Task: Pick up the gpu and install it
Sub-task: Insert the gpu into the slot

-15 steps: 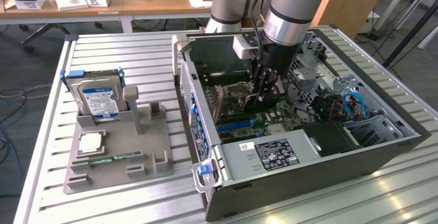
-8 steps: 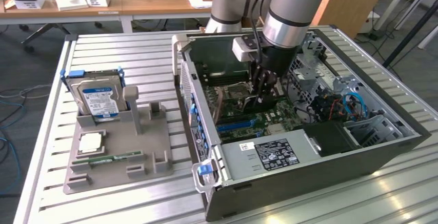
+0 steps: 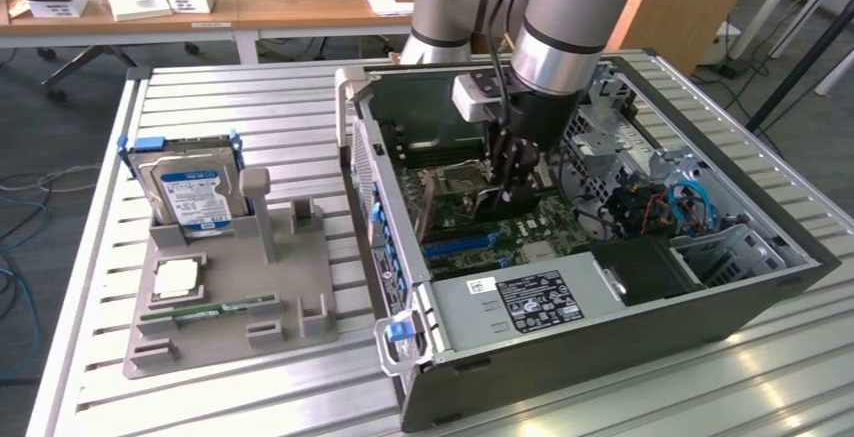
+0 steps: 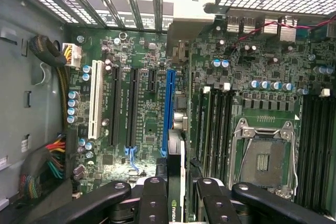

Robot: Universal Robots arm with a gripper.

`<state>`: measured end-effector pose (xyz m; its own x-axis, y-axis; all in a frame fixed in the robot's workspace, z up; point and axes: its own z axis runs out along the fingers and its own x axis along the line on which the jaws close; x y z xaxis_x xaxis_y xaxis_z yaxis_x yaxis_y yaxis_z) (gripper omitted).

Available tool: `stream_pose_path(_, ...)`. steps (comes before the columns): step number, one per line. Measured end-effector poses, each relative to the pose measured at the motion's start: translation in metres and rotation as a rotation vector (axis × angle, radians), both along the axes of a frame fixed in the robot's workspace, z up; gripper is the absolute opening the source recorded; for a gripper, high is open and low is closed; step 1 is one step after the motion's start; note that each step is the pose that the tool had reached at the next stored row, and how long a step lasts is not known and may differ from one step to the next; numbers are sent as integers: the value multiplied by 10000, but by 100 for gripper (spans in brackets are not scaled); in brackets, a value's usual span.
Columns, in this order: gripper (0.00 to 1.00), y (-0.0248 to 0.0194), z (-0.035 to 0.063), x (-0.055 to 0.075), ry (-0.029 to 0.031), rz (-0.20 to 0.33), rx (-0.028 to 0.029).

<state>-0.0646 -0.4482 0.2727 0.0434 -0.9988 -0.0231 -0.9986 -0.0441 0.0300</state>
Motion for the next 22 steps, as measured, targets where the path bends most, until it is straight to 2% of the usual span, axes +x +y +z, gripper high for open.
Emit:
stream_pose_path(13, 26, 0, -7, -56, -1, 2, 0)
stream_pose_path(22, 26, -17, -7, -67, -1, 2, 1)
